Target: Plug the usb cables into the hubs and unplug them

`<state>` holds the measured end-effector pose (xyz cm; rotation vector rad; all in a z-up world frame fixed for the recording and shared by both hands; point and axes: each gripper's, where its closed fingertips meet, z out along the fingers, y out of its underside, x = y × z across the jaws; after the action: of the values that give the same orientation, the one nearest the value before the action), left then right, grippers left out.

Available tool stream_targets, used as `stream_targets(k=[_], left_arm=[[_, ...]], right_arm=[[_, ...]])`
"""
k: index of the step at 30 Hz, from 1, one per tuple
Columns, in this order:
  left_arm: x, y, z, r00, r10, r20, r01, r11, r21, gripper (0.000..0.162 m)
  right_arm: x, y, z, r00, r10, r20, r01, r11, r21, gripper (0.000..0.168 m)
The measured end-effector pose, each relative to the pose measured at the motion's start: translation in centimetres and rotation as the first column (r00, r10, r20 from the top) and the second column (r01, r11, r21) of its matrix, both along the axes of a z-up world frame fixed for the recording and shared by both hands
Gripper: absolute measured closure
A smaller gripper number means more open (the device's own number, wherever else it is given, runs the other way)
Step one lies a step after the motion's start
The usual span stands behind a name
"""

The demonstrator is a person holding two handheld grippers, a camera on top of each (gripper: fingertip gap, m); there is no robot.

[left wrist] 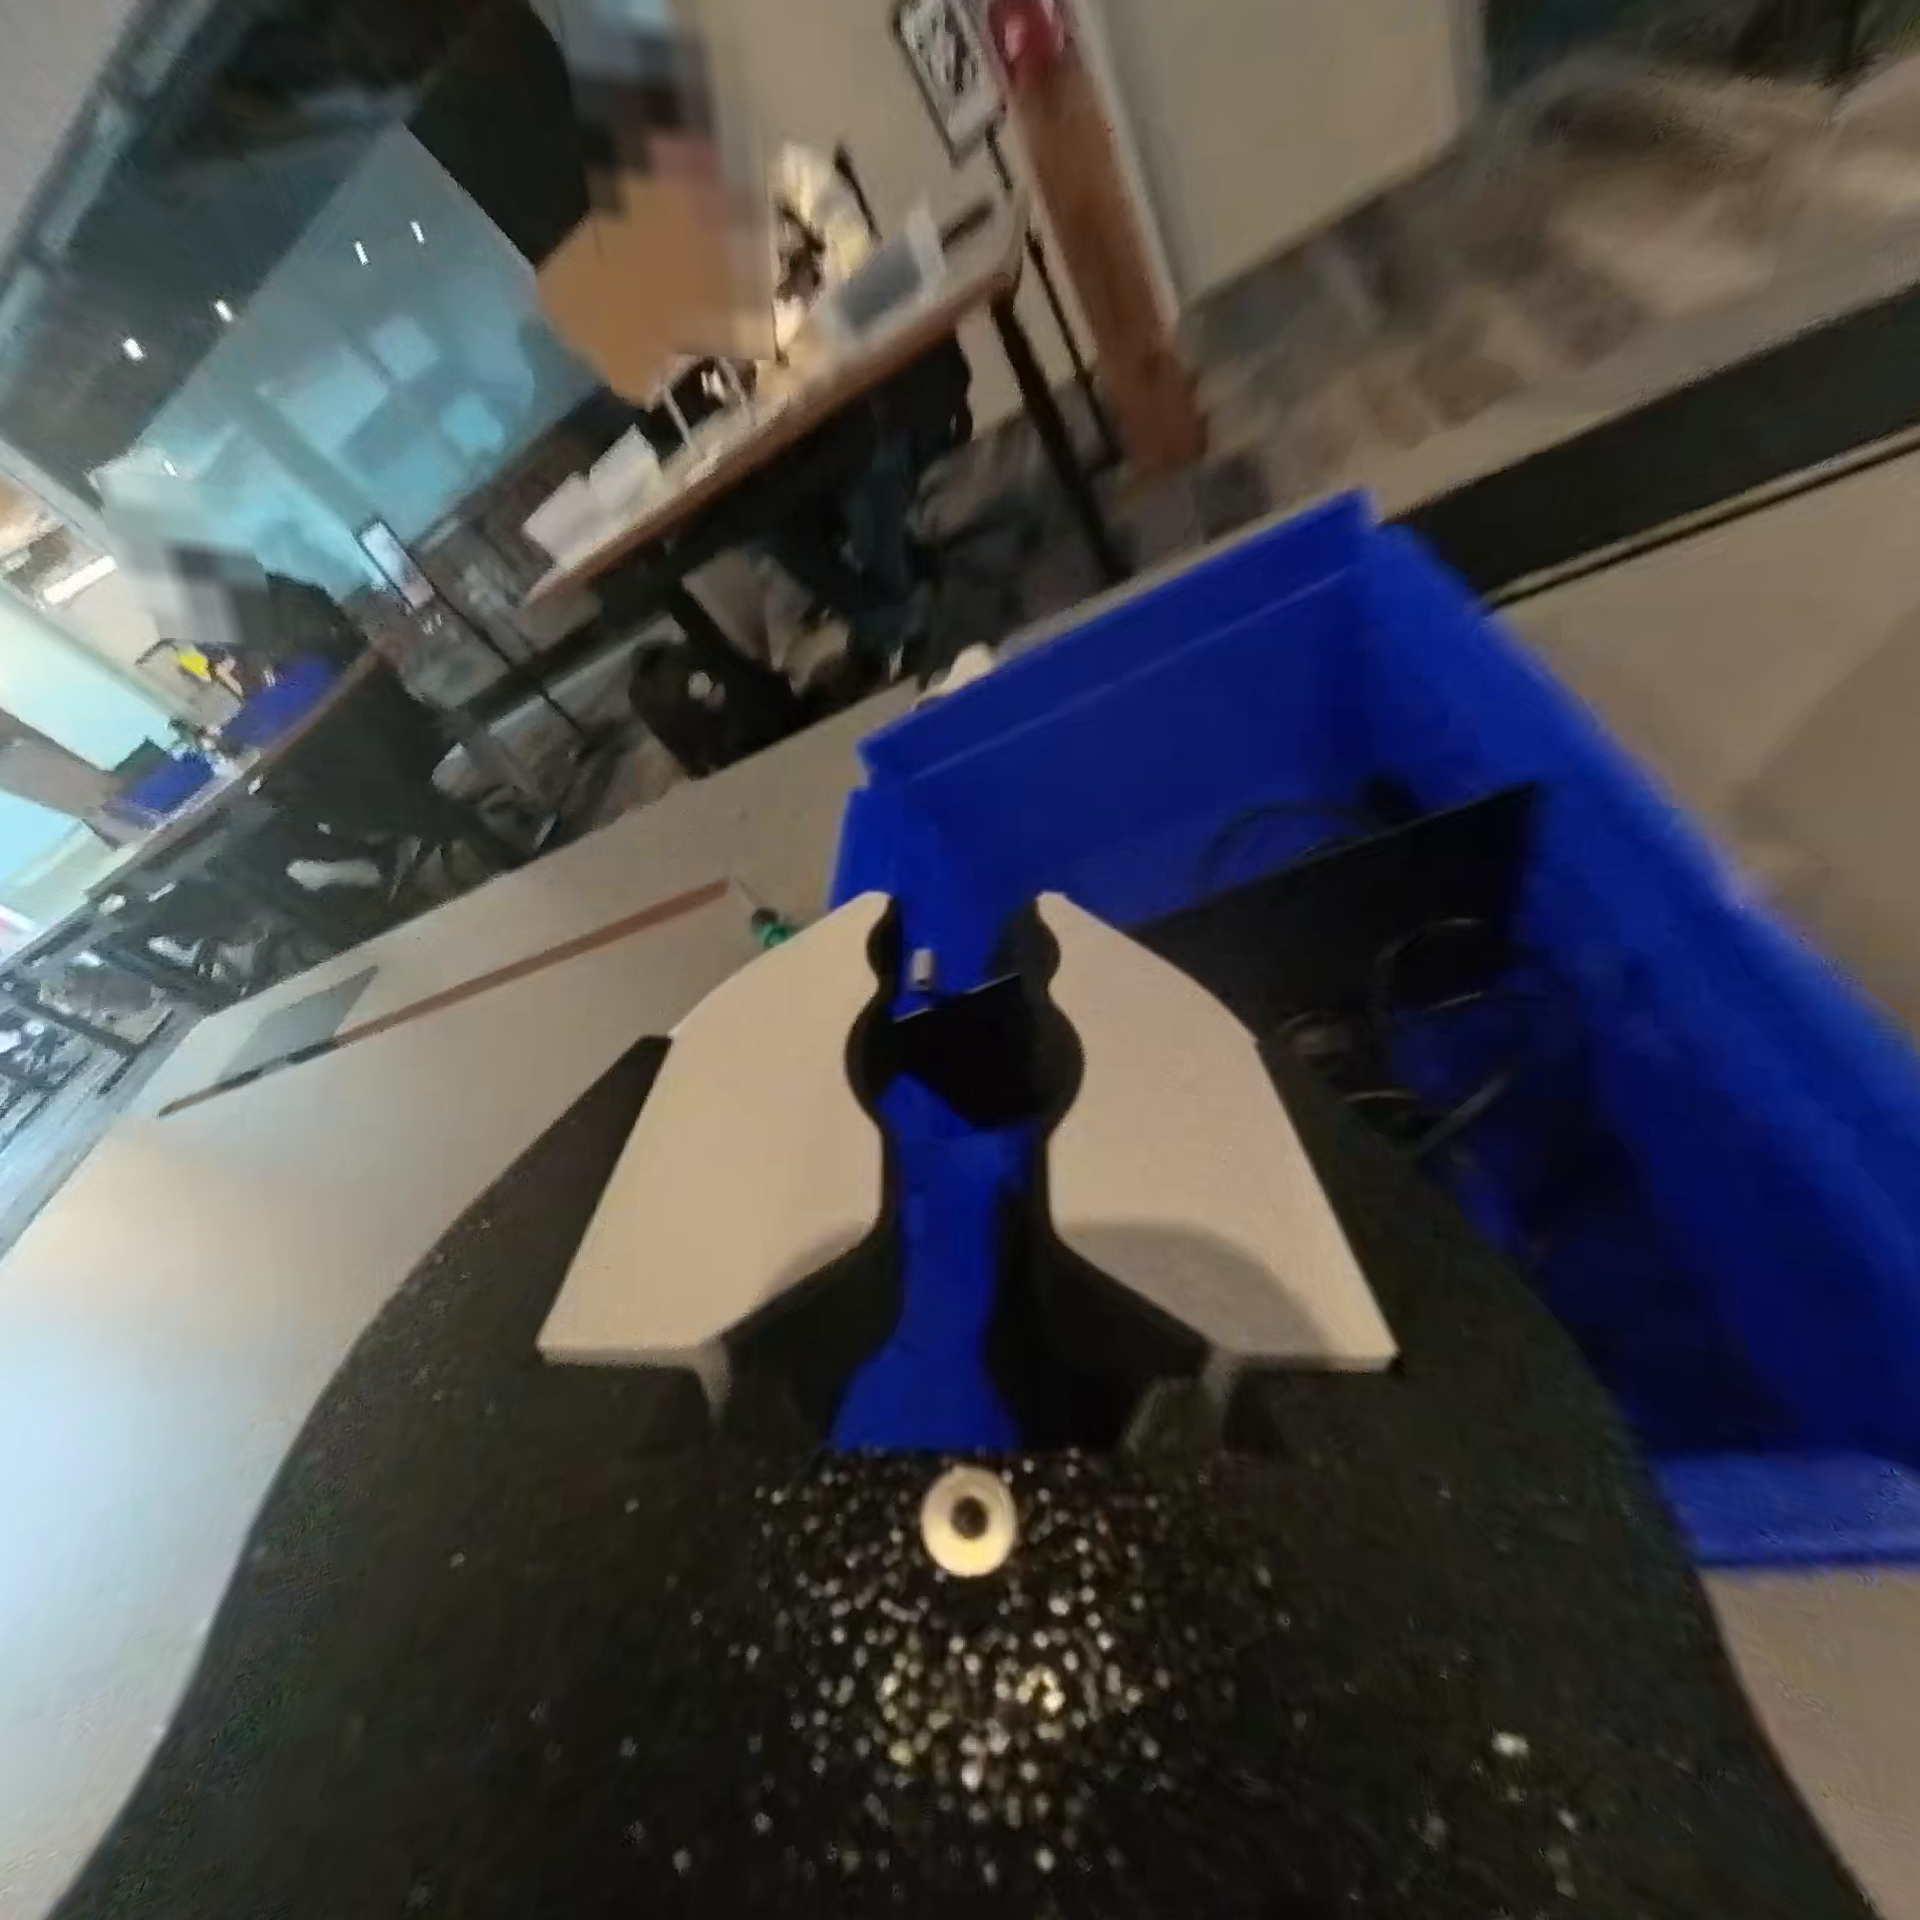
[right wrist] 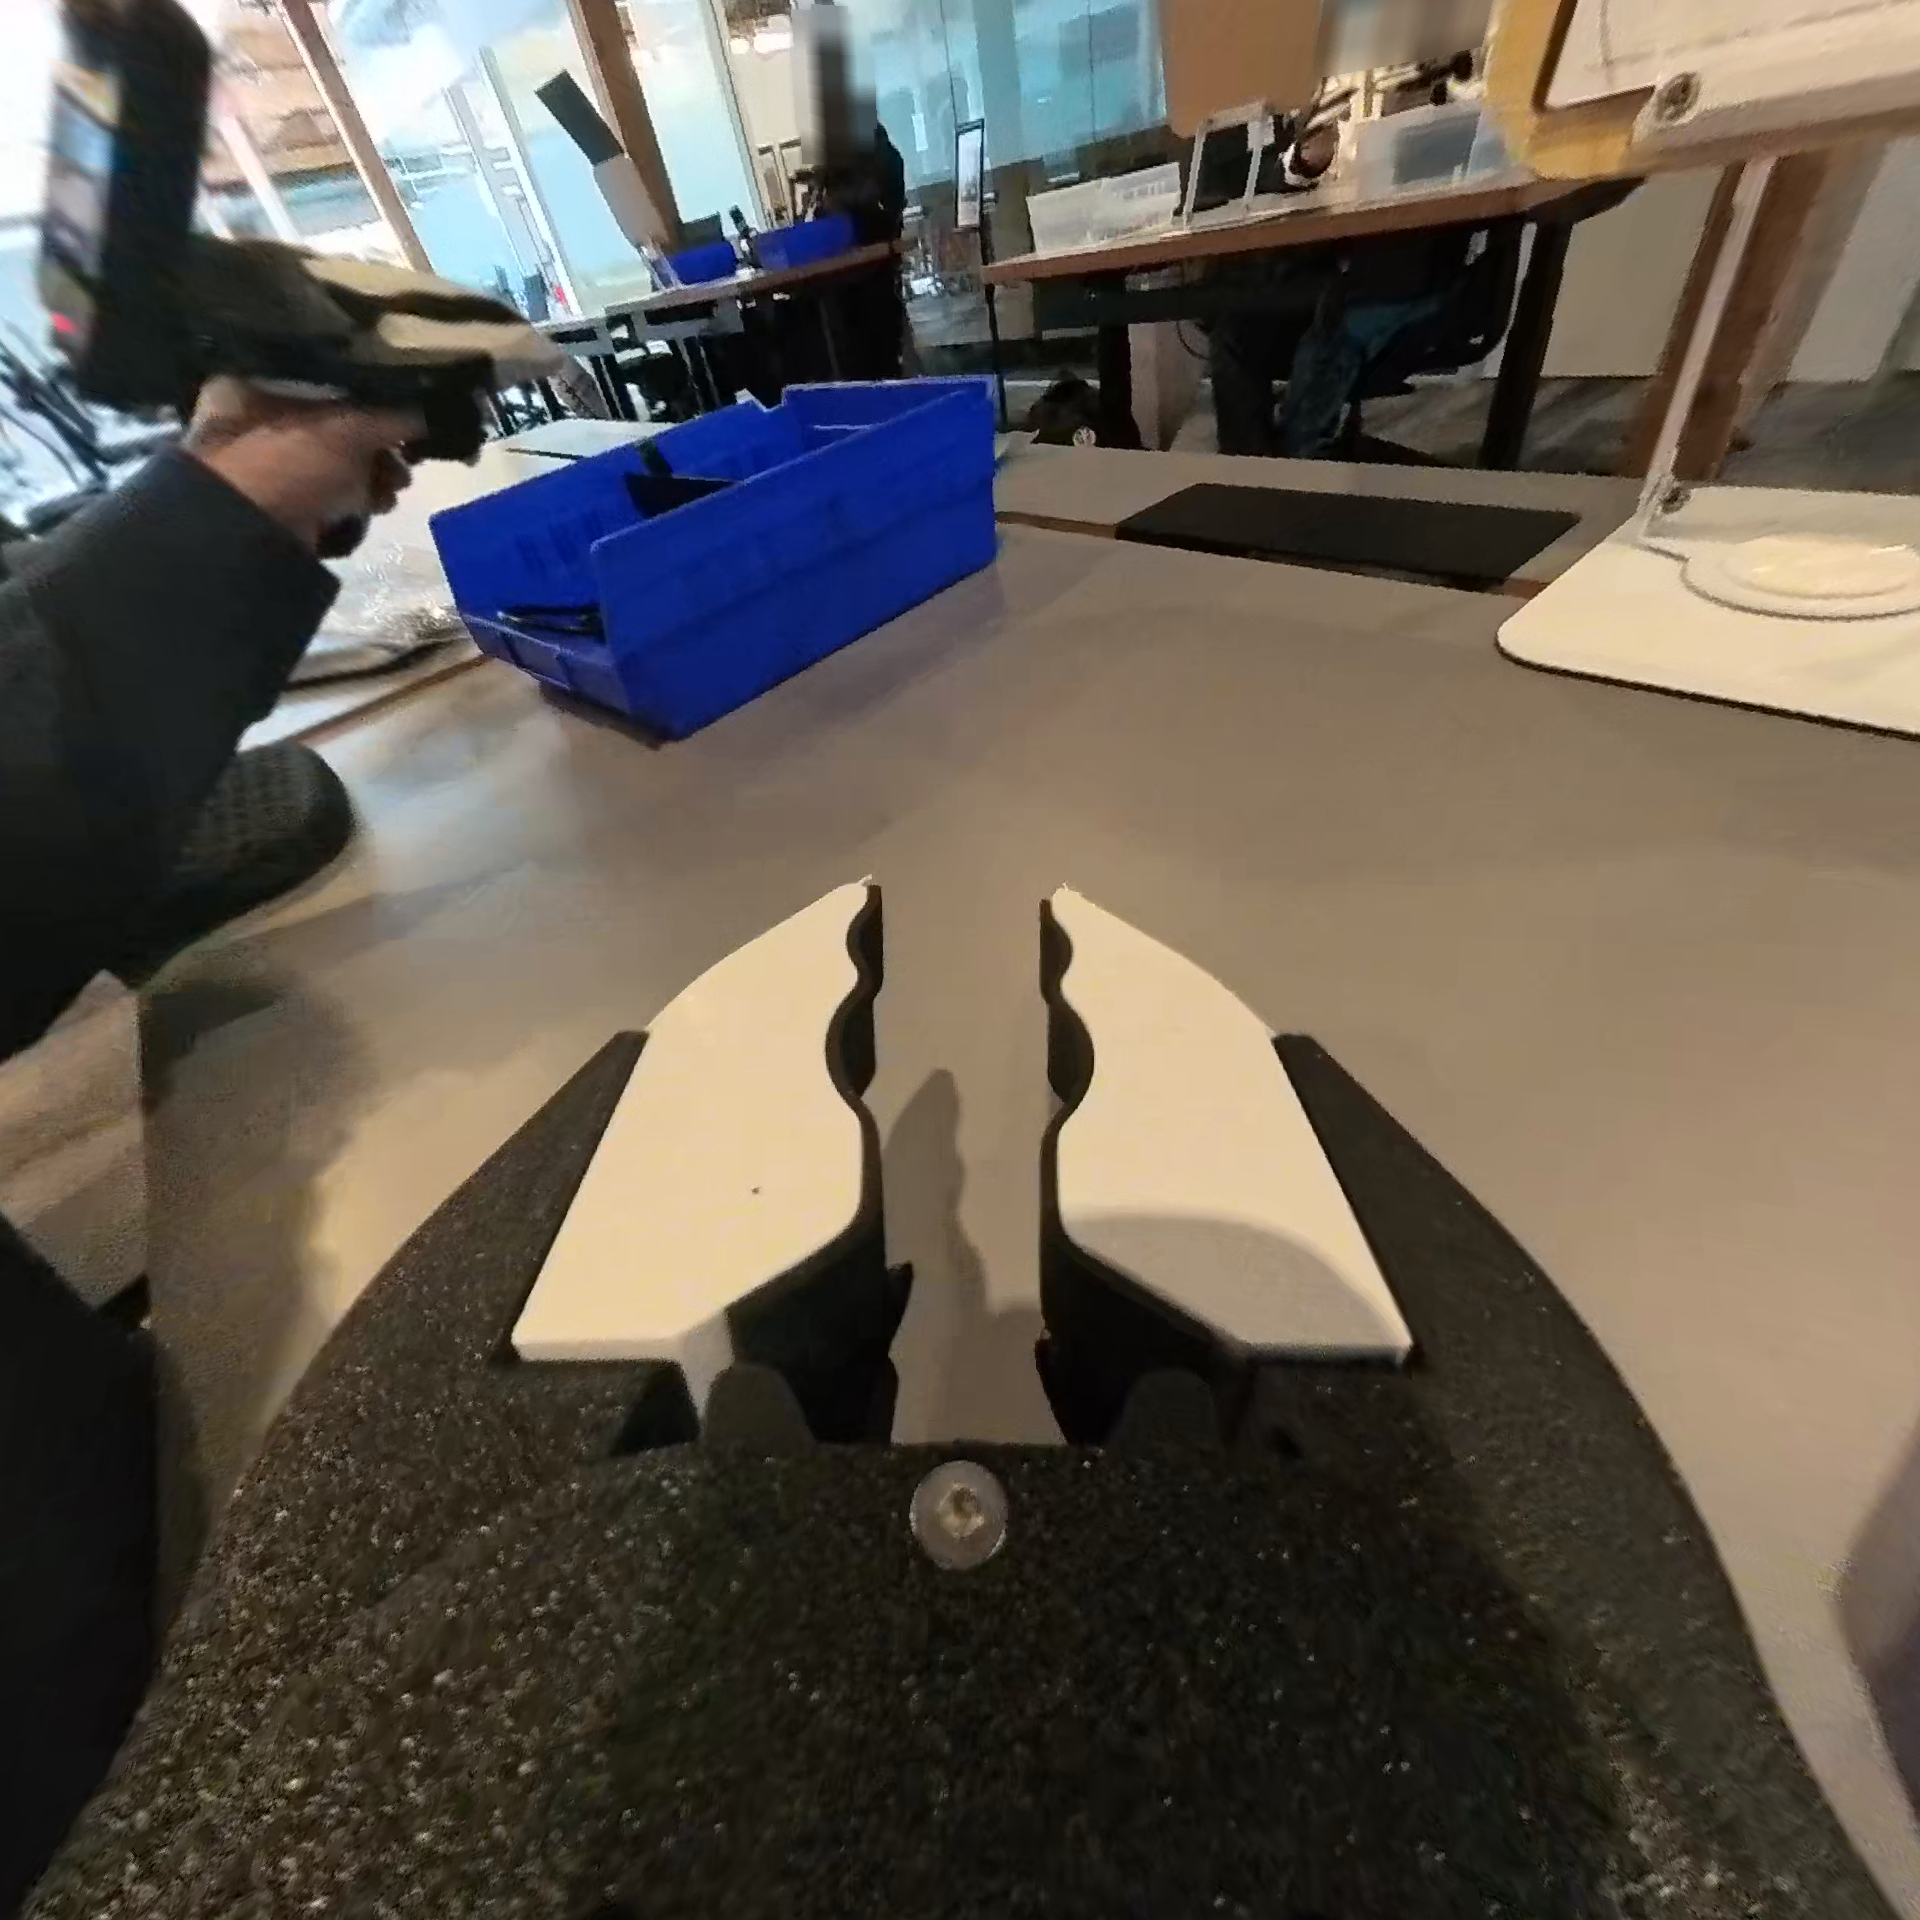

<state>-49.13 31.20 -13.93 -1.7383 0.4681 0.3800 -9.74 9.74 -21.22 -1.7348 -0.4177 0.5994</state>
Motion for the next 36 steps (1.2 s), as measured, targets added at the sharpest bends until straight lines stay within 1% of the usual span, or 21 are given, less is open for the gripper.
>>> stream_targets(k=[3, 6, 12, 14, 16, 17, 20, 23, 25, 28, 32, 36], left_arm=[[-2.9, 3.2, -1.6, 1.0, -0.004, -0.029, 0.0, 0.991, -0.135, 0.137], [-4.1, 5.2, -3.1, 0.999, -0.025, -0.024, 0.018, 0.971, -0.238, 0.137], [-4.9, 7.2, -6.2, 0.999, -0.018, -0.03, 0.005, 0.922, -0.386, 0.136], [-4.7, 7.5, -6.5, 0.999, -0.024, -0.04, 0.006, 0.913, -0.407, 0.135], [-4.9, 7.8, -6.6, 0.998, -0.015, -0.067, -0.014, 0.911, -0.412, 0.145], [-5.2, 7.8, -6.9, 0.996, -0.004, -0.093, -0.036, 0.903, -0.427, 0.155], [-5.4, 7.8, -7.1, 0.991, 0.002, -0.131, -0.062, 0.887, -0.458, 0.156], [-5.2, 8.0, -5.7, 0.992, 0.007, -0.128, -0.058, 0.913, -0.404, 0.156], [-5.1, 8.1, -3.8, 0.994, 0.017, -0.111, -0.052, 0.945, -0.324, 0.155], [-4.8, 7.8, -0.9, 0.997, 0.013, -0.073, -0.03, 0.974, -0.224, 0.156], [-4.1, 6.9, 3.1, 0.997, 0.002, -0.078, -0.009, 0.995, -0.096, 0.156], [-3.5, 5.9, 7.2, 0.995, 0.004, -0.101, -0.001, 0.999, 0.033, 0.156]], right_arm=[[0.1, 0.0, 0.0, 1.0, -0.001, -0.006, 0.001, 1.0, -0.01, 0.14], [0.3, 0.2, -0.4, 1.0, -0.016, 0.016, 0.016, 1.0, -0.019, 0.141], [0.2, 0.4, -0.9, 1.0, -0.007, 0.024, 0.008, 0.999, -0.047, 0.141], [0.1, 0.4, -0.9, 1.0, -0.004, 0.022, 0.005, 0.999, -0.047, 0.142], [0.1, 0.3, -0.9, 1.0, -0.001, 0.021, 0.002, 0.999, -0.048, 0.142], [0.0, 0.3, -0.9, 1.0, 0.0, 0.021, 0.001, 0.999, -0.049, 0.142], [0.0, 0.3, -0.9, 1.0, 0.002, 0.024, -0.001, 0.999, -0.05, 0.142], [0.0, 0.3, -0.8, 1.0, 0.004, 0.021, -0.003, 0.999, -0.049, 0.142], [-0.1, 0.3, -0.8, 1.0, 0.006, 0.017, -0.005, 0.999, -0.048, 0.142], [-0.1, 0.2, -0.8, 1.0, 0.009, 0.015, -0.008, 0.999, -0.05, 0.142], [-0.2, 0.2, -0.8, 1.0, 0.011, 0.016, -0.01, 0.999, -0.053, 0.142], [-0.2, 0.3, -0.8, 1.0, 0.01, 0.016, -0.009, 0.998, -0.056, 0.143]])
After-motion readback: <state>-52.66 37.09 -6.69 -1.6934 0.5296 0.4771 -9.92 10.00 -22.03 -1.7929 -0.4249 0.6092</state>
